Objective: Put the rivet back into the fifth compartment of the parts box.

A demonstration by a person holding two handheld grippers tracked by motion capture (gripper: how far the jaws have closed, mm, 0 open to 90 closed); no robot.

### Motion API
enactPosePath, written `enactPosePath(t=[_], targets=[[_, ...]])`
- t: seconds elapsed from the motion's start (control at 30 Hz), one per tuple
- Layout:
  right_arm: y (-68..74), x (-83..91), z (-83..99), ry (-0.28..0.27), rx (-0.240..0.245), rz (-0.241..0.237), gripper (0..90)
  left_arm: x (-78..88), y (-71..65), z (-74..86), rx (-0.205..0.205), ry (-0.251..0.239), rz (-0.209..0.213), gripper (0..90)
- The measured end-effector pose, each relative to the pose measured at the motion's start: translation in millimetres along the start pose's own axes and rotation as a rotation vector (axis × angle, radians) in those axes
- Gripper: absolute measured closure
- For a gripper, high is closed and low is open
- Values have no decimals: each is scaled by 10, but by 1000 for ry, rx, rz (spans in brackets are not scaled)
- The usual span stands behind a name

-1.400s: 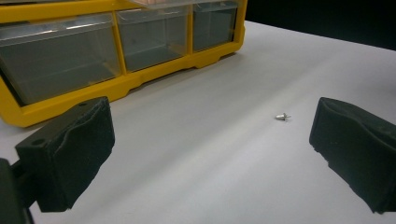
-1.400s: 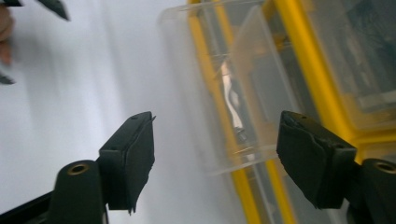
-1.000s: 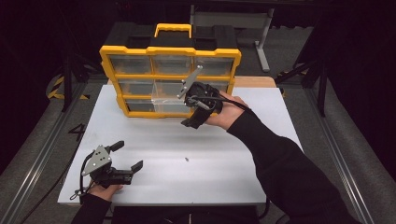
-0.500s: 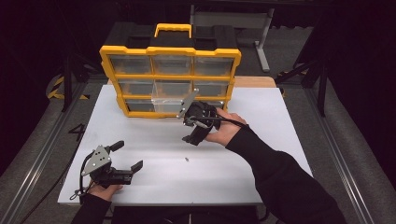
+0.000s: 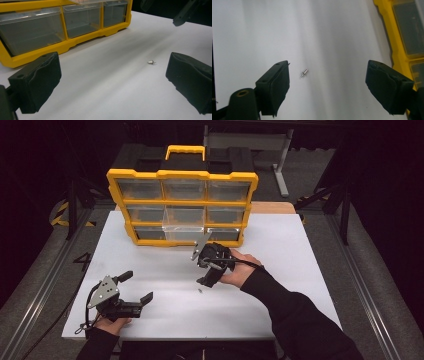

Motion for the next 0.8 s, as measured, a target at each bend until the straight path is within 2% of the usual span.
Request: enactPosePath(t=[0.4, 0.63, 0.8], targets=[[133, -259, 111, 35, -3, -52, 197, 0, 0, 0, 0, 1, 1, 10], [216, -438, 174, 74, -20, -82, 208, -2, -1, 1, 1, 8, 3, 9], [253, -539, 189, 97, -9, -98, 224, -1, 0, 1, -1, 8, 3, 10]])
Point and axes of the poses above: each handheld gripper's, and its own axes: x roughly backward along the jaws, z roughly out of its underside, y roughly to its left, the point moved 1 cm from there along -x, roughly forward along the jaws, and after that the axes turned 13 degrees about z, right-handed, at the moved point
